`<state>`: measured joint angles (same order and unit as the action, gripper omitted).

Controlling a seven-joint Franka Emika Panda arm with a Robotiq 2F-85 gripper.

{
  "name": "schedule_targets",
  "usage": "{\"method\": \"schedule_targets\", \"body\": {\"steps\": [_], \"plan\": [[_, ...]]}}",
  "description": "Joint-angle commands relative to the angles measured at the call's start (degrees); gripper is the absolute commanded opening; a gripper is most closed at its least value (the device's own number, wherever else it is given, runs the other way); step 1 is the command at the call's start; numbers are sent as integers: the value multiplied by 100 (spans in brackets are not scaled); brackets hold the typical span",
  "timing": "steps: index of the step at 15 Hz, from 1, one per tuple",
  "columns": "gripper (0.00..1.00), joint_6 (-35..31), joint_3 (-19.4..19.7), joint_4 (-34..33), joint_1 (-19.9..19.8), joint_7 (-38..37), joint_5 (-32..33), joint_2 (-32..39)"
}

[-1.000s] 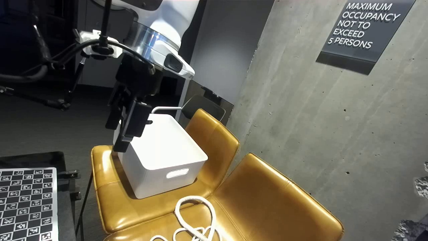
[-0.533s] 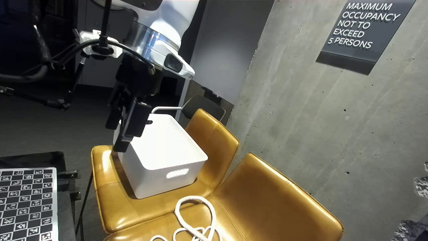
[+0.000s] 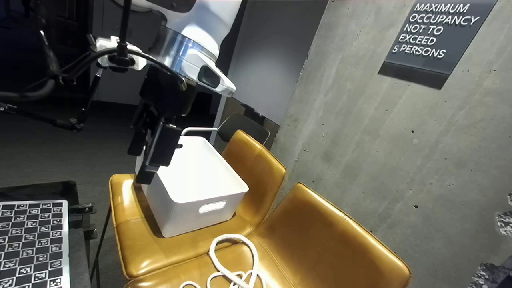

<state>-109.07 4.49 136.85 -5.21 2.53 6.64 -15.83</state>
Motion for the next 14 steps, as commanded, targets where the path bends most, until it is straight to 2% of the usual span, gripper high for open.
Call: {"method": "schedule_targets", "body": {"steps": [1, 4, 7, 9, 14], "plan": [[100, 8, 11, -6, 13, -3, 1, 1], [100, 8, 11, -6, 13, -4, 1, 2], [100, -346, 104, -163, -53, 101, 92, 577], [100, -860, 195, -199, -124, 139, 104, 952], [100, -2636, 384, -270, -288, 56, -59, 1805]]}}
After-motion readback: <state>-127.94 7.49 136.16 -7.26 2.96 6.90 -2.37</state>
